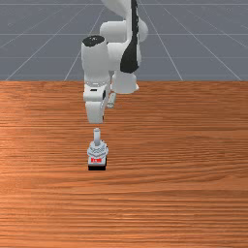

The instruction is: Turn on the trigger

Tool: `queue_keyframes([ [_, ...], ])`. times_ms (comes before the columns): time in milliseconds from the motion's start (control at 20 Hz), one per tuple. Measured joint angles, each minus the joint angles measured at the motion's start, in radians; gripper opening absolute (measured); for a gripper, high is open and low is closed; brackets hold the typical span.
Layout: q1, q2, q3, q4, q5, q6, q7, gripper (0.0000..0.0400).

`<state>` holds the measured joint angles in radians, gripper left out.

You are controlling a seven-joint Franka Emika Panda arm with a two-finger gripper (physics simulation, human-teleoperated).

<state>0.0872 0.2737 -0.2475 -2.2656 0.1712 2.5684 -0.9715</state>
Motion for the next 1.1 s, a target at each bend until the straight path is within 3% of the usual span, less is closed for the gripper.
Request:
queue_keyframes([
  [450,-0.018,0.008,0.015,0.028,-0.002,-0.020,-0.088,0.0000],
  [700,-0.020,0.095,0.019,0.171,0.003,-0.099,-0.059,0.0000],
  [750,-0.047,0.103,0.046,0.184,0.060,-0.096,-0.109,0.0000],
  [950,-0.032,0.113,0.036,0.197,0.017,-0.089,-0.105,0.0000],
  [1000,0.011,0.098,-0.006,0.165,-0.053,-0.062,-0.008,0.0000],
  [1100,0.037,0.064,-0.031,0.107,-0.108,-0.036,0.036,0.0000],
])
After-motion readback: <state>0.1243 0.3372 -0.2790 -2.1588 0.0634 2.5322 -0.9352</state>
